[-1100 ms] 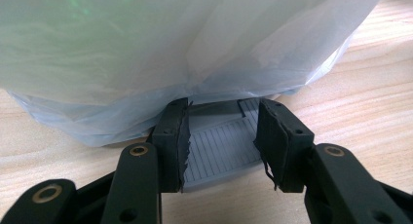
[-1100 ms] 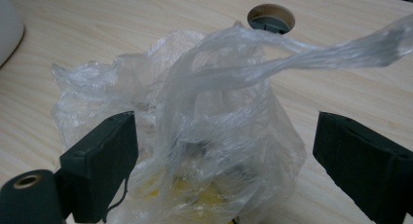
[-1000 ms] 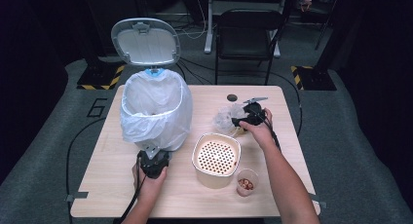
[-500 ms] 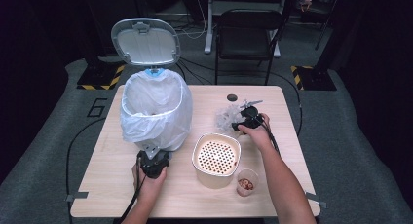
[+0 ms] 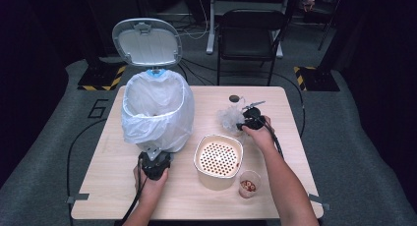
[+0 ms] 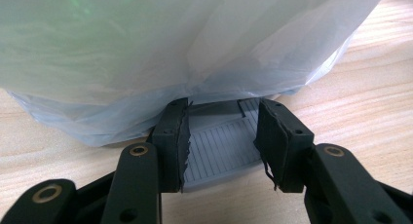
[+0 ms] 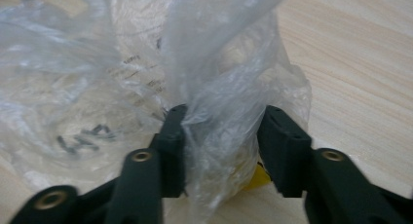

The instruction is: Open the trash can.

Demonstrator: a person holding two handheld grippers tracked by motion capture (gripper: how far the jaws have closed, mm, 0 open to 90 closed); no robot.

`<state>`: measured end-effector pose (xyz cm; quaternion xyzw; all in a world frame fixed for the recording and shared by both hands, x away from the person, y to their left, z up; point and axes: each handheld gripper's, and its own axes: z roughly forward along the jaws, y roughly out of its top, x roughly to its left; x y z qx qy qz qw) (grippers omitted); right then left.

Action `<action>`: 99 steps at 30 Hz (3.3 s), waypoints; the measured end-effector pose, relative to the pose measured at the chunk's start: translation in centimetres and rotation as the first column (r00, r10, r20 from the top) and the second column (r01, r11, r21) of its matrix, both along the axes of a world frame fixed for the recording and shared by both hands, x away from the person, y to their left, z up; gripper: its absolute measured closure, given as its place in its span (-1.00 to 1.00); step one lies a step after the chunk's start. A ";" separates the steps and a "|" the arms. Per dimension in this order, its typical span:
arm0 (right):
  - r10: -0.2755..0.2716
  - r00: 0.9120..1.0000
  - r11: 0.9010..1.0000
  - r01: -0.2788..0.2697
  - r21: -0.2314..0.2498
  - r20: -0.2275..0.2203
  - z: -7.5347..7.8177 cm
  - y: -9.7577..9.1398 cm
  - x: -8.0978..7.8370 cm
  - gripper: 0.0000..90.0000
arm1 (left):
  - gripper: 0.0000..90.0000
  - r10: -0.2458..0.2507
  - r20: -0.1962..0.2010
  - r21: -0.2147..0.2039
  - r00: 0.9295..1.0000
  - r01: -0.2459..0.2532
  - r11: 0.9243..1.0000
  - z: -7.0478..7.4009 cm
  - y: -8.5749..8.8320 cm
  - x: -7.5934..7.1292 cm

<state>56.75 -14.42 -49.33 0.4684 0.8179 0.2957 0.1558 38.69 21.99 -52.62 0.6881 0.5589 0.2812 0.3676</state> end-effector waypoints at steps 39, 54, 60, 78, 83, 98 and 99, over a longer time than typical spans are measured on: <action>0.029 0.996 0.993 -0.039 0.112 0.089 8.9 -1.8 -2.6 0.82 | 0.23 0.001 0.011 0.001 1.000 -0.001 1.000 -0.1 0.0 0.0; 0.079 0.989 0.986 -0.096 0.137 0.125 14.4 -1.2 -4.0 0.82 | 0.23 0.002 0.014 -0.005 1.000 -0.002 1.000 -0.1 -0.1 0.0; 0.095 0.986 0.981 -0.116 0.156 0.137 16.7 -1.1 -4.3 0.82 | 0.23 0.001 0.015 -0.003 1.000 -0.001 1.000 -0.1 -0.1 0.0; 0.152 0.973 0.972 -0.179 0.149 0.176 22.1 -0.1 -5.4 0.81 | 0.23 0.004 0.010 0.004 1.000 -0.004 1.000 -0.1 0.0 0.0; 0.170 0.969 0.968 -0.198 0.156 0.177 22.7 0.6 -5.7 0.81 | 0.23 0.014 0.021 -0.014 1.000 -0.013 1.000 -0.1 -0.2 0.1; 0.266 0.945 0.947 -0.293 0.130 0.192 25.2 4.9 -6.9 0.81 | 0.23 0.003 0.019 0.012 1.000 -0.003 1.000 0.0 0.0 0.0; 0.275 0.941 0.943 -0.304 0.138 0.195 25.4 5.5 -6.9 0.81 | 0.23 0.001 0.016 0.013 1.000 -0.002 1.000 0.0 0.0 0.0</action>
